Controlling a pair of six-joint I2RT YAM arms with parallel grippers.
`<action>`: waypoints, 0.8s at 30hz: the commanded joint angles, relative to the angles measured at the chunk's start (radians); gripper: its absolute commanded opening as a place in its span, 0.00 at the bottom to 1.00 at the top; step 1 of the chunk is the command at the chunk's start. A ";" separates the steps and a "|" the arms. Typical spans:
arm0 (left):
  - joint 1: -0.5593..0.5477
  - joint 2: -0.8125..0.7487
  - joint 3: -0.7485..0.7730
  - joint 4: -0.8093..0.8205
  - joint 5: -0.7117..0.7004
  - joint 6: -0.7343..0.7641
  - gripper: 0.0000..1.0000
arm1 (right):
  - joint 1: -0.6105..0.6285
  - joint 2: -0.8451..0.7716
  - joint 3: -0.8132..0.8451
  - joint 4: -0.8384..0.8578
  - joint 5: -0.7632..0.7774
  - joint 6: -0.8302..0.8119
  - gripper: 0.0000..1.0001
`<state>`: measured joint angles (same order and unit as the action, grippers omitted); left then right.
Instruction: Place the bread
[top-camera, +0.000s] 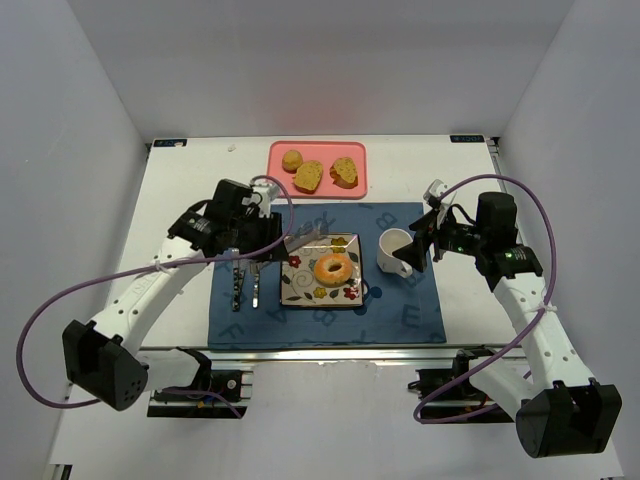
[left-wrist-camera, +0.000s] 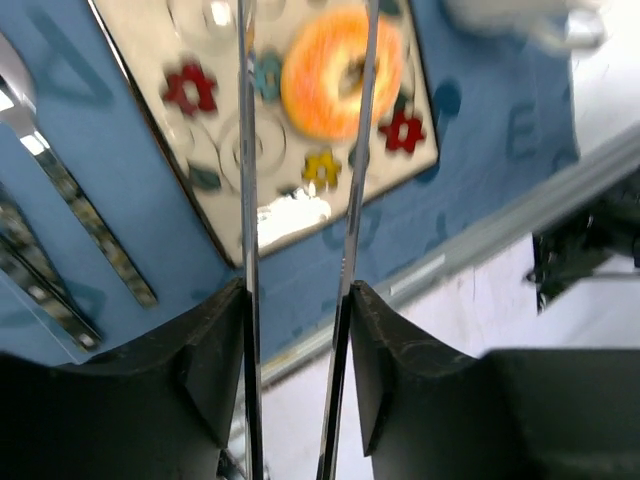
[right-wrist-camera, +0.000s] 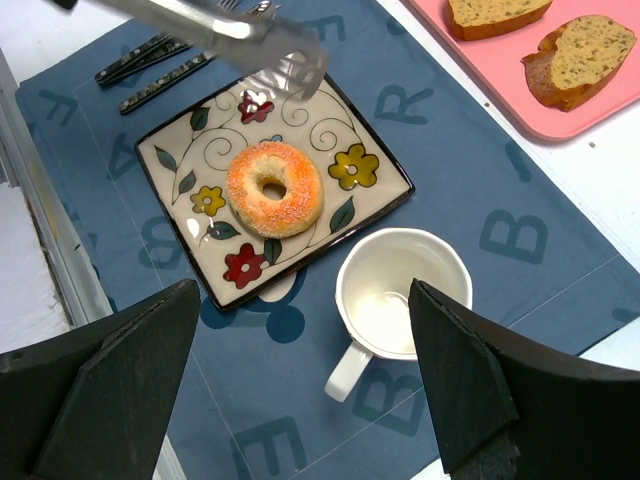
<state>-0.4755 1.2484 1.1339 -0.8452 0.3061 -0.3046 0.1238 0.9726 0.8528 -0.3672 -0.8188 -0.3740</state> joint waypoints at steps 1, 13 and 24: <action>-0.003 0.000 0.087 0.087 -0.070 0.005 0.52 | -0.006 -0.006 0.003 0.008 -0.025 0.006 0.89; 0.015 0.653 0.639 0.183 -0.176 -0.021 0.51 | -0.006 -0.026 -0.023 0.014 -0.017 -0.003 0.89; 0.017 0.933 0.988 0.187 -0.292 0.033 0.55 | -0.019 -0.045 -0.055 0.025 -0.014 0.007 0.89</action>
<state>-0.4614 2.2345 2.1059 -0.7010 0.0467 -0.2932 0.1127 0.9482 0.8017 -0.3653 -0.8181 -0.3737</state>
